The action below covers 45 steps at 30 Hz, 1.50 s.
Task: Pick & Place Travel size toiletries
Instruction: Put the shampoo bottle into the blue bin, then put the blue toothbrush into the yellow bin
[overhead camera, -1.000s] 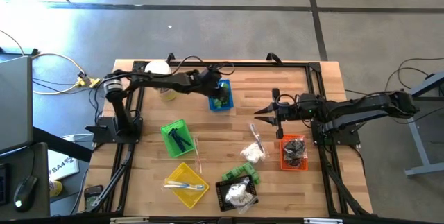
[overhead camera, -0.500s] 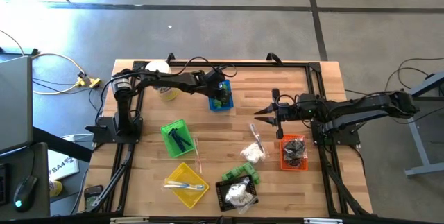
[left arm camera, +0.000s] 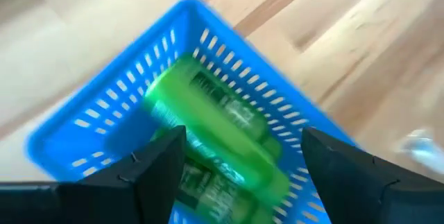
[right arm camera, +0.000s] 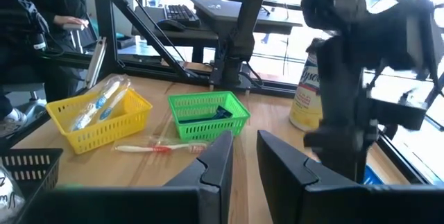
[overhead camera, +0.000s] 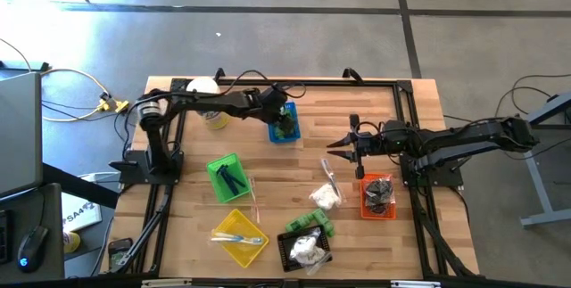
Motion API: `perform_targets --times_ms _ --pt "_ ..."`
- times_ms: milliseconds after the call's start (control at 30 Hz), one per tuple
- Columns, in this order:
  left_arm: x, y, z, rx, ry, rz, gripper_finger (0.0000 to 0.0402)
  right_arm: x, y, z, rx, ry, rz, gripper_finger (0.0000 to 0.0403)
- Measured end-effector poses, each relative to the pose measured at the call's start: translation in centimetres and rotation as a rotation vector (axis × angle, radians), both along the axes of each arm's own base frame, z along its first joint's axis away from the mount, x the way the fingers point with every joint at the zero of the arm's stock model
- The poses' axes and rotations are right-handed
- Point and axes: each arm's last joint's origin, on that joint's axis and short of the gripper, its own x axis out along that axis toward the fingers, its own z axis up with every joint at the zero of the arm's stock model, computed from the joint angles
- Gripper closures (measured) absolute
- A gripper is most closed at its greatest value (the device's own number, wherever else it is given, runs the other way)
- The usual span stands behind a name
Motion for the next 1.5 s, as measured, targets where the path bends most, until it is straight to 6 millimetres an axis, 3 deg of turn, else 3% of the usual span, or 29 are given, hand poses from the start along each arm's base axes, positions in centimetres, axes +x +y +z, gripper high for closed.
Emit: perform_targets --times_ms 233,400,600,733,900,1100,1267,1500 --pt "-2.7 -1.1 5.5 0.116 -0.033 -0.103 0.0122 0.0 0.0 -0.1 0.001 0.006 -0.006 0.0344" --pt "-5.9 -3.7 9.9 0.279 0.005 -0.28 0.0124 0.0 0.0 -0.2 -0.005 0.02 -0.004 0.0344" --pt "-11.3 -7.8 12.8 0.408 0.008 -0.427 0.0194 0.0 0.0 -0.4 -0.007 0.039 0.0 0.0344" --pt "-15.5 -9.6 11.8 0.499 -0.099 -0.512 0.0282 0.0 0.1 -0.3 -0.011 0.026 0.044 0.0344" --pt "-20.3 -10.9 8.7 0.645 -0.24 -0.63 0.0389 0.0 0.1 -0.3 -0.011 0.027 0.049 0.0344" --pt "-23.0 -11.5 4.8 0.729 -0.295 -0.611 0.0385 0.5 0.1 -0.9 -0.007 0.056 0.046 0.0344" --pt "-23.7 -11.7 2.4 0.773 -0.441 -0.546 0.0385 1.4 0.0 -1.7 -0.005 0.076 0.019 0.0344" --pt "-24.0 -11.6 0.1 0.799 -0.459 -0.508 0.0385 2.3 -0.4 -2.4 0.004 0.068 -0.003 0.0344"
